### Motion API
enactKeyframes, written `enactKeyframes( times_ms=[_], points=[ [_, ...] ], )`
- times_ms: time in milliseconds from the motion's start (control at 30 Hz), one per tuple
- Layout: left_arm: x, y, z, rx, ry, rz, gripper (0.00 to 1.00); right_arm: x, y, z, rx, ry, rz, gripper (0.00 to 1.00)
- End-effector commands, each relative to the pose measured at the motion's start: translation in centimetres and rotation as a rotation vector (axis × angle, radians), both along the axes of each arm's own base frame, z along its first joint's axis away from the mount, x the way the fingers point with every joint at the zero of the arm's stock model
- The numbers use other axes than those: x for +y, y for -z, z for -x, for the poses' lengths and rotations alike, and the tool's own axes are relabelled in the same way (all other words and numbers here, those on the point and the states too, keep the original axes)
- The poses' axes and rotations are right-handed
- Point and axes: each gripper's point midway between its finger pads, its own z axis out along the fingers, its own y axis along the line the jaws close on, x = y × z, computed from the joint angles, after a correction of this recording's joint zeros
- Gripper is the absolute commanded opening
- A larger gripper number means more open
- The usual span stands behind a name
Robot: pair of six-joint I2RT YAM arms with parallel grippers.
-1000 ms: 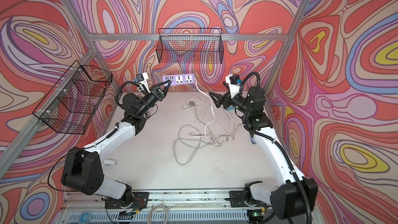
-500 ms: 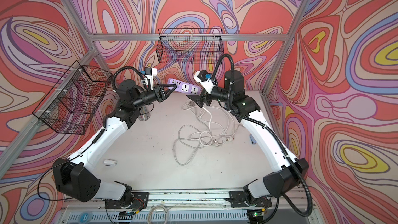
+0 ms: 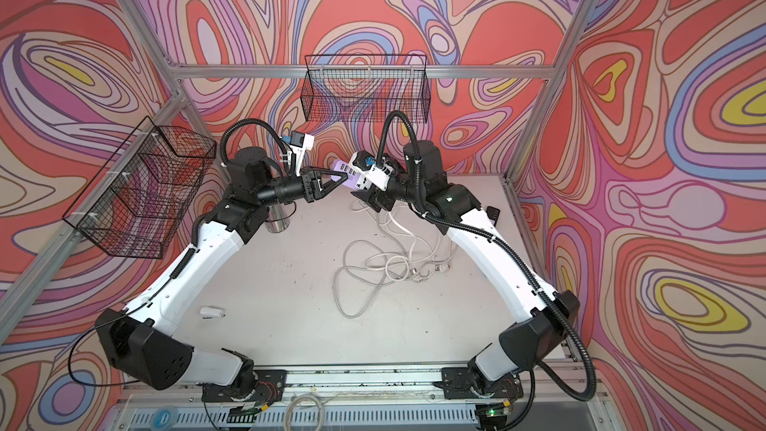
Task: Unwrap the cord wrapped around the power strip
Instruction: Place the power strip at the center of the board.
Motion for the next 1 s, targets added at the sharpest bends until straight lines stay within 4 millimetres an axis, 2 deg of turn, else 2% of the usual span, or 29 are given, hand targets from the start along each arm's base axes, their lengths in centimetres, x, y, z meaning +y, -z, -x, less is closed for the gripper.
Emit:
enactKeyframes(
  times_ms=[0, 133, 333, 400, 433, 467, 533, 567, 600, 633, 767, 900, 933, 967],
  points=[
    [-0.1, -2.8, 1.3, -0.075, 0.032, 0.018, 0.00, -0.3, 0.7, -0.6, -0.009, 0.037, 0.039, 0.65],
    [-0.2, -2.9, 1.4, -0.074, 0.034, 0.021, 0.00, -0.6, 0.8, -0.6, -0.009, 0.055, 0.034, 0.41],
    [-0.2, -3.0, 1.2, -0.067, 0.025, 0.031, 0.00, -0.5, 0.8, -0.7, 0.002, 0.060, 0.024, 0.21],
    [-0.2, -3.0, 1.2, -0.070, 0.022, 0.031, 0.00, -0.4, 0.9, -0.8, 0.007, 0.057, 0.020, 0.19],
    [-0.1, -3.0, 1.2, -0.068, 0.019, 0.033, 0.04, -0.3, 1.0, -0.8, 0.011, 0.056, 0.019, 0.19],
    [-0.1, -3.1, 1.2, -0.070, 0.015, 0.034, 0.13, -0.3, 1.1, -0.8, 0.015, 0.055, 0.018, 0.19],
    [0.3, -3.1, 1.0, -0.074, -0.015, 0.030, 0.48, 0.0, 1.4, -1.0, 0.028, 0.052, 0.018, 0.18],
    [0.6, -3.2, 0.9, -0.082, -0.034, 0.028, 0.59, 0.1, 1.7, -1.2, 0.035, 0.051, 0.020, 0.18],
    [1.1, -3.3, 0.7, -0.094, -0.062, 0.023, 0.87, 0.3, 2.2, -1.4, 0.048, 0.048, 0.023, 0.18],
    [1.8, -3.4, 0.5, -0.110, -0.105, 0.016, 1.00, 0.6, 2.7, -1.7, 0.061, 0.044, 0.024, 0.17],
    [5.4, -3.3, -0.4, -0.208, -0.337, -0.071, 1.00, 2.1, 5.5, -2.8, 0.137, 0.015, 0.022, 0.16],
    [8.7, -3.2, 0.2, -0.306, -0.509, -0.156, 1.00, 3.9, 9.0, -4.5, 0.215, -0.011, 0.018, 0.15],
    [9.2, -3.3, 0.5, -0.321, -0.531, -0.169, 1.00, 4.5, 11.0, -5.3, 0.251, -0.015, 0.030, 0.14],
    [9.7, -3.3, 0.8, -0.337, -0.552, -0.183, 1.00, 5.1, 12.0, -5.8, 0.272, -0.021, 0.029, 0.14]
  ],
)
